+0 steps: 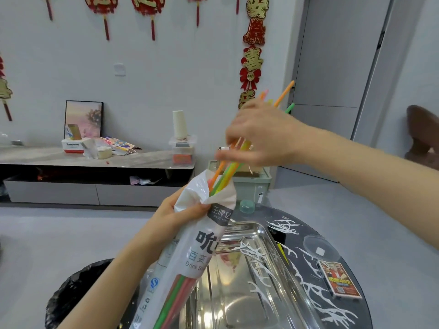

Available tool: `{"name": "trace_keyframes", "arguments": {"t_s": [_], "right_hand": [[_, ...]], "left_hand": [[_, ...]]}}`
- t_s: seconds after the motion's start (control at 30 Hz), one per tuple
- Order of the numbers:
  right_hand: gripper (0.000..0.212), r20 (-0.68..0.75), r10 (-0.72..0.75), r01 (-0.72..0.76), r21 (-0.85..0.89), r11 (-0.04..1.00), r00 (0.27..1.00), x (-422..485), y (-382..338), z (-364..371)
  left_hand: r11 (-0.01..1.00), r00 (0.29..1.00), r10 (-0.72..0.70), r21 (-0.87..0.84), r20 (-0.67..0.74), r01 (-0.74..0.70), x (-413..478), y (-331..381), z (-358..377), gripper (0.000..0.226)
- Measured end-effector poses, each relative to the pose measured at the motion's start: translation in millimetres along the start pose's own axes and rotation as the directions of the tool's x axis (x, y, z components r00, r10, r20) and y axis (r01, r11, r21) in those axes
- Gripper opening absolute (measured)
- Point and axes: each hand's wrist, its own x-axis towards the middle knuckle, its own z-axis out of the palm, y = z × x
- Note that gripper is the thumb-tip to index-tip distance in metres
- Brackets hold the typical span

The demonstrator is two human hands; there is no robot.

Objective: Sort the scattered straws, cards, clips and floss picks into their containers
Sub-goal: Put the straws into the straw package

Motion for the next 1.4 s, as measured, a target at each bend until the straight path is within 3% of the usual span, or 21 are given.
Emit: {"name": "trace_keyframes", "arguments": {"t_s": [0.1,0.2,0.27,0.4,0.5,0.53,0.73,0.83,0.9,1.0,1.1,1.13,1.2,1.3,1.4], "right_hand": [[0.067,-0.111,0.283,-0.284,0.003,0.959,0.953,-11,33,2],[0.053,-0.022,0.570,-0.531,0.335,0.778,0.822,-20,51,12],[0.053,0.030,0.682,-0.585,0.541,0.604,0.731,-23,52,19],[0.036,0.144,0.790,-0.662,0.645,0.382,0.596,-24,54,35],[0.019,0.246,0.832,-0.616,0.775,0.139,0.497,-25,54,45],[0.016,0.239,0.846,-0.599,0.793,0.114,0.477,-27,53,47],[0.016,0.148,0.890,-0.510,0.854,0.105,0.431,-34,44,48],[0.022,0.243,0.877,-0.484,0.875,-0.013,0.415,-37,40,45],[0.029,0.356,0.801,-0.471,0.876,-0.106,0.481,-40,35,39],[0.019,0.344,0.707,-0.516,0.856,0.034,0.618,-42,21,37],[0.018,0.259,0.709,-0.524,0.833,0.181,0.656,-39,10,38],[0.017,0.227,0.725,-0.519,0.830,0.206,0.650,-38,9,38],[0.018,0.194,0.769,-0.470,0.870,0.152,0.609,-36,10,38],[0.051,0.236,0.805,-0.437,0.899,0.032,0.544,-33,14,42],[0.067,0.283,0.814,-0.472,0.882,-0.013,0.507,-32,16,49]], "left_hand": [[0.999,1.000,-0.027,-0.022,-0.002,0.027,-1,1,-3,0.024],[0.999,0.999,-0.047,-0.022,0.025,0.047,0,2,0,0.024],[0.998,0.998,-0.059,-0.009,0.038,0.059,2,3,3,0.027],[0.996,0.996,-0.077,0.037,0.055,0.075,5,4,6,0.026],[0.994,0.994,-0.079,0.081,0.069,0.074,4,4,6,0.025],[0.993,0.995,-0.079,0.096,0.068,0.072,3,4,6,0.024],[0.982,0.992,-0.113,0.159,0.060,0.102,3,4,5,0.027],[0.977,0.989,-0.130,0.180,0.068,0.116,3,3,6,0.034],[0.975,0.989,-0.127,0.192,0.072,0.111,3,3,7,0.034],[0.972,0.989,-0.125,0.210,0.075,0.107,4,2,10,0.030],[0.967,0.987,-0.118,0.238,0.109,0.089,4,3,15,0.030],[0.966,0.986,-0.116,0.246,0.118,0.084,5,2,17,0.031],[0.965,0.986,-0.108,0.252,0.131,0.072,6,2,19,0.033],[0.965,0.986,-0.095,0.254,0.135,0.059,7,2,20,0.037],[0.965,0.985,-0.099,0.256,0.143,0.060,7,1,20,0.051]]}}
